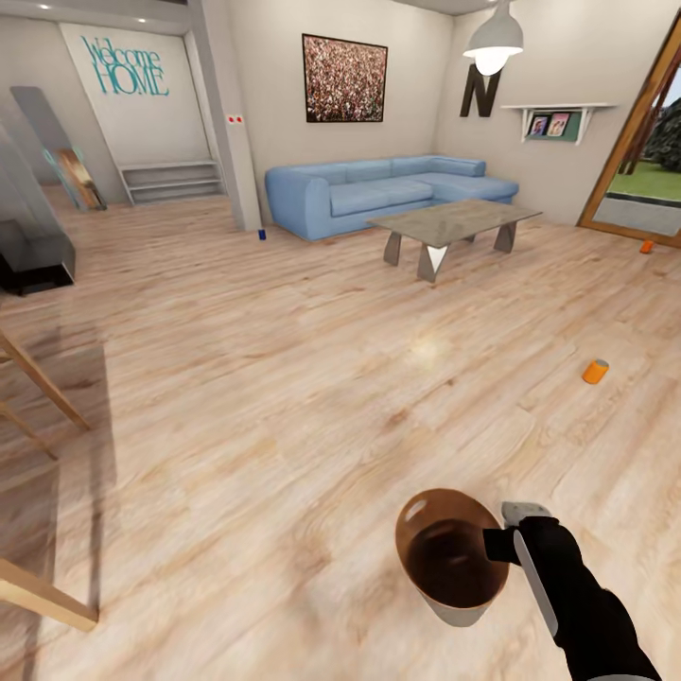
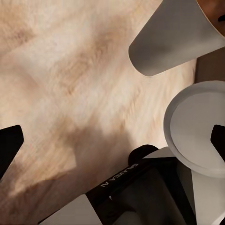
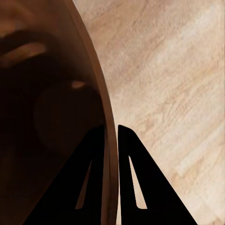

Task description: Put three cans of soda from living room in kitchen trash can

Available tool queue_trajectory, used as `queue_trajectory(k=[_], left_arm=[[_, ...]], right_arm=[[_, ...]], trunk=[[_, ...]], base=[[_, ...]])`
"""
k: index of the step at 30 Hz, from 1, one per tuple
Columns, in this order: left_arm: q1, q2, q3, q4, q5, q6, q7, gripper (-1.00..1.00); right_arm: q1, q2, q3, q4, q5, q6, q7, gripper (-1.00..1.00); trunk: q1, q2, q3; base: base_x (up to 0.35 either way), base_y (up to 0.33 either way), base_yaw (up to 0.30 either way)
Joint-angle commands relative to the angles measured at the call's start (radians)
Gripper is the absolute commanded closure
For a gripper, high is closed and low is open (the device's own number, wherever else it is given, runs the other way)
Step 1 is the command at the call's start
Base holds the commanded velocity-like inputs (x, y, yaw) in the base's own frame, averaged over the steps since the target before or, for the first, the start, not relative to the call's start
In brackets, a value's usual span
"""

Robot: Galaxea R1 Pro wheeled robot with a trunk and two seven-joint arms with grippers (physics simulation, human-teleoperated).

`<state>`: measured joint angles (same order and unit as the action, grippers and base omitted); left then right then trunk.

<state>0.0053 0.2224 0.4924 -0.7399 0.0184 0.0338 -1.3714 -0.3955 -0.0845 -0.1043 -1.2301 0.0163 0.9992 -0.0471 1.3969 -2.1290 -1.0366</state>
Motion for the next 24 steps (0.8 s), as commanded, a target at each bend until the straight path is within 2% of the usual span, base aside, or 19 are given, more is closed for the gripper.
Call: queue_trajectory(k=[1, 13, 24], left_arm=[[0.000, 0.000, 0.000, 0.000, 0.000, 0.000, 0.000, -1.00], [0.000, 0.000, 0.000, 0.000, 0.000, 0.000, 0.000, -1.00], [0.000, 0.000, 0.000, 0.000, 0.000, 0.000, 0.001, -1.00]], right_arm=[[0.000, 0.000, 0.000, 0.000, -0.010, -0.001, 0.005, 1.00], [-0.001, 0.000, 0.000, 0.000, -0.010, -0.001, 0.006, 1.00], [0.000, 0.000, 0.000, 0.001, -0.010, -0.001, 0.005, 1.00]], trunk=[[0.000, 0.000, 0.000], [0.000, 0.000, 0.000], [0.000, 0.000, 0.000]], base=[[0.347, 0.000, 0.000], [0.347, 0.000, 0.036], [0.347, 0.000, 0.205]])
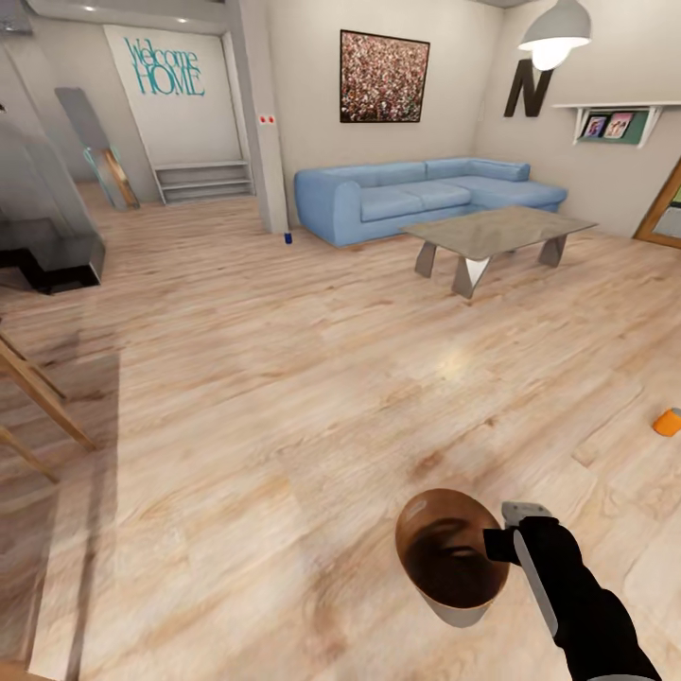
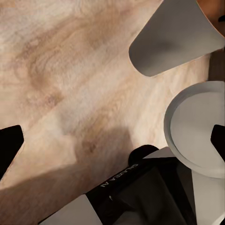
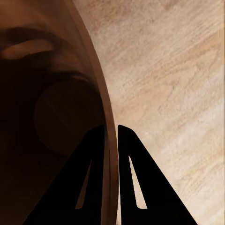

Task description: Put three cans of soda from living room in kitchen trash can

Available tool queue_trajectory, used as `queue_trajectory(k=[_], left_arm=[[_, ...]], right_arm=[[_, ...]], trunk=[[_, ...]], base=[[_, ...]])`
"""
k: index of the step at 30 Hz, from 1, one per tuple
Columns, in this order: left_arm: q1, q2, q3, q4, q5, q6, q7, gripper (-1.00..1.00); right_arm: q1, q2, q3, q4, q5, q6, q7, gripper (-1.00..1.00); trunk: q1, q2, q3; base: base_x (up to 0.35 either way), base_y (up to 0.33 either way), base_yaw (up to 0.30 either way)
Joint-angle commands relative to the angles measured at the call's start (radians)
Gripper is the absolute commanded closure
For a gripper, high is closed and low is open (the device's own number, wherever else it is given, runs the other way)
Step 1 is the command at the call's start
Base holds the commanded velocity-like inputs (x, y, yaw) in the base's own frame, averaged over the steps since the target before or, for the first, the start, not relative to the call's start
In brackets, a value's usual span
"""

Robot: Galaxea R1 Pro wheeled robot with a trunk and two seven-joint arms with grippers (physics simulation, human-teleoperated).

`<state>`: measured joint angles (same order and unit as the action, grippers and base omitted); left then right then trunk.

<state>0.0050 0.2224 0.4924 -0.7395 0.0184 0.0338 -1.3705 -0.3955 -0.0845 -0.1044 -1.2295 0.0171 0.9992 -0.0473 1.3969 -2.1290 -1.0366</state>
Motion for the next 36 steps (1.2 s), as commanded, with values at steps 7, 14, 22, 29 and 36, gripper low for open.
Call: queue_trajectory(k=[7, 14, 22, 29, 36], left_arm=[[0.000, 0.000, 0.000, 0.000, 0.000, 0.000, -0.001, -1.00], [0.000, 0.000, 0.000, 0.000, 0.000, 0.000, 0.000, -1.00], [0.000, 0.000, 0.000, 0.000, 0.000, 0.000, -0.001, -1.00], [0.000, 0.000, 0.000, 0.000, 0.000, 0.000, 0.000, -1.00], [0.000, 0.000, 0.000, -0.001, 0.000, 0.000, -0.001, -1.00]], right_arm=[[-0.001, 0.000, 0.000, 0.000, -0.011, -0.001, 0.006, 1.00], [0.000, 0.000, 0.000, 0.000, -0.011, -0.001, 0.006, 1.00], [0.000, 0.000, 0.000, 0.000, -0.011, -0.001, 0.006, 1.00], [0.000, 0.000, 0.000, 0.000, -0.011, -0.001, 0.006, 1.00], [0.000, 0.000, 0.000, 0.001, -0.011, -0.001, 0.006, 1.00]], trunk=[[0.000, 0.000, 0.000], [0.000, 0.000, 0.000], [0.000, 0.000, 0.000], [0.000, 0.000, 0.000], [0.000, 0.000, 0.000]], base=[[0.347, 0.000, 0.252], [0.347, 0.000, 0.159], [0.347, 0.000, 0.013], [0.347, 0.000, 0.000], [0.347, 0.000, 0.000]])
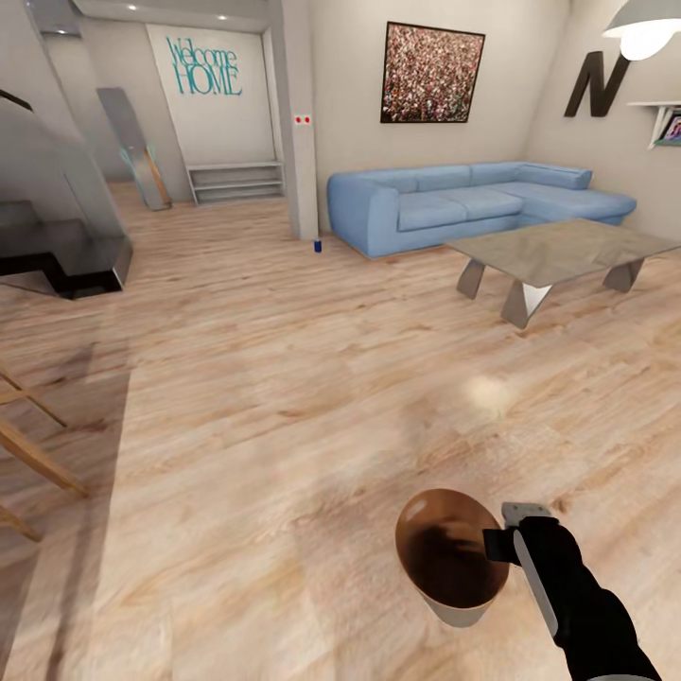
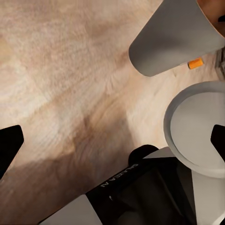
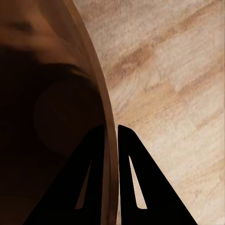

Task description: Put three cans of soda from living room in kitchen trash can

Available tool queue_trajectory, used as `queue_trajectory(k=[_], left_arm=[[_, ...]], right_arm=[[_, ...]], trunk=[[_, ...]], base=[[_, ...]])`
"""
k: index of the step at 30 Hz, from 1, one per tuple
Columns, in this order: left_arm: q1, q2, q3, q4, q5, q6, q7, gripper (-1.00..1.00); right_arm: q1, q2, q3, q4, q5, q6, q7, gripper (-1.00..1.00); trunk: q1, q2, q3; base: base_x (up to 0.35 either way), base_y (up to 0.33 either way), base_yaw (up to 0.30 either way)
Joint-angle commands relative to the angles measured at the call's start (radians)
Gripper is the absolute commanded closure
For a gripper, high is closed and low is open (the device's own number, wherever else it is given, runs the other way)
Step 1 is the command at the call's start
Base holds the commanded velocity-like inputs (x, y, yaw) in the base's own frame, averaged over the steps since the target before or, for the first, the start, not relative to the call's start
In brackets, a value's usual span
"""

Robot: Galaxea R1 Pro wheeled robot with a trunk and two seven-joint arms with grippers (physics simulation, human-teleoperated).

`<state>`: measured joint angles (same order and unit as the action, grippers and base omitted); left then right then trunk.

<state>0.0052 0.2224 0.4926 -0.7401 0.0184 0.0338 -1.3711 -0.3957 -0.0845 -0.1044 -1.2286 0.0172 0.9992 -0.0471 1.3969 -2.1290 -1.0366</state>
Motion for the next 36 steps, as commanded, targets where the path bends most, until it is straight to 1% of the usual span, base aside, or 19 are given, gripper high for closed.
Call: queue_trajectory(k=[1, 19, 36], left_arm=[[0.000, 0.000, 0.000, 0.000, 0.000, 0.000, 0.000, -1.00], [0.000, 0.000, 0.000, 0.000, 0.000, 0.000, 0.000, -1.00], [0.000, 0.000, 0.000, 0.001, 0.000, 0.000, 0.000, -1.00]], right_arm=[[0.000, 0.000, 0.000, 0.000, -0.011, -0.001, 0.005, 1.00], [0.000, 0.000, 0.000, 0.000, -0.011, -0.001, 0.004, 1.00], [0.000, 0.000, 0.001, 0.003, -0.011, -0.001, 0.005, 1.00]], trunk=[[0.000, 0.000, 0.000], [0.000, 0.000, 0.000], [0.000, 0.000, 0.000]], base=[[0.347, 0.000, 0.000], [0.347, 0.003, 0.000], [0.343, 0.105, 0.000]])
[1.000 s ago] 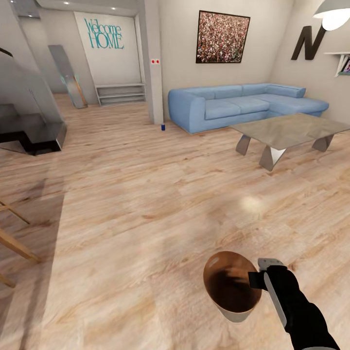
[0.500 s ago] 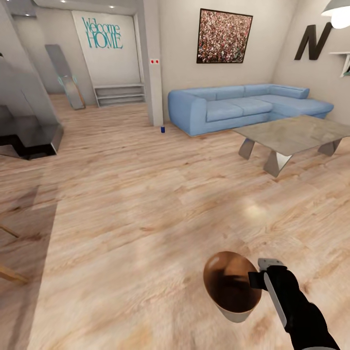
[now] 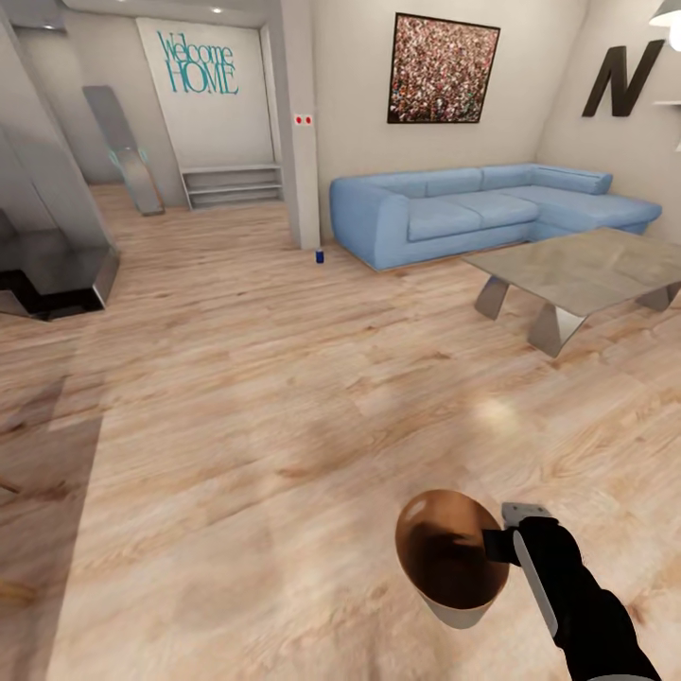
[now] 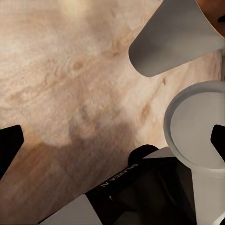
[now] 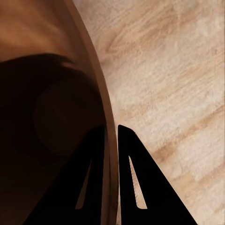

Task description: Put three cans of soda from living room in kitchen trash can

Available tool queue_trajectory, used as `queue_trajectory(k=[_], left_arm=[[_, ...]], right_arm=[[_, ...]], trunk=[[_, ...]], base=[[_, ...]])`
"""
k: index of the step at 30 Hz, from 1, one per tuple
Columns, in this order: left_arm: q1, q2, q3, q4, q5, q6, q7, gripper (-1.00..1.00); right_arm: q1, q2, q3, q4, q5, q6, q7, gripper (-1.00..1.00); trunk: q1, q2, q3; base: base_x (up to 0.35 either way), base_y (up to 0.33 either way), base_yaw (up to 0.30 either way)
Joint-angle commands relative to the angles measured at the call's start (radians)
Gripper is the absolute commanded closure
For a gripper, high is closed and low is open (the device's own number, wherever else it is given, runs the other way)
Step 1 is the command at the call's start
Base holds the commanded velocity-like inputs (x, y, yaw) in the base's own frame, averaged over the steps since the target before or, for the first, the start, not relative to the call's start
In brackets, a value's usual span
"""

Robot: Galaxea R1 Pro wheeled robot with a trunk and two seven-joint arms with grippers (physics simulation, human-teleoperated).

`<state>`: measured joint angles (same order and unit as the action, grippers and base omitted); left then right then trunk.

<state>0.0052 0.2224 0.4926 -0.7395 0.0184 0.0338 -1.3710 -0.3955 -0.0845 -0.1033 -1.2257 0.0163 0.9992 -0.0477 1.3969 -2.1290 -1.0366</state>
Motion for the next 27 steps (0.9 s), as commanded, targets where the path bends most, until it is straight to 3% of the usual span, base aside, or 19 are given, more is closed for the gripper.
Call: queue_trajectory(k=[1, 27], left_arm=[[0.000, 0.000, 0.000, 0.000, 0.000, 0.000, 0.000, -1.00], [0.001, 0.000, 0.000, 0.000, 0.000, 0.000, 0.000, -1.00]], right_arm=[[0.000, 0.000, 0.000, 0.000, -0.010, -0.001, 0.005, 1.00], [0.000, 0.000, 0.001, 0.000, -0.010, -0.001, 0.005, 1.00]], trunk=[[0.000, 0.000, 0.000], [0.000, 0.000, 0.000]], base=[[0.332, 0.140, 0.000], [0.326, 0.152, 0.000]])
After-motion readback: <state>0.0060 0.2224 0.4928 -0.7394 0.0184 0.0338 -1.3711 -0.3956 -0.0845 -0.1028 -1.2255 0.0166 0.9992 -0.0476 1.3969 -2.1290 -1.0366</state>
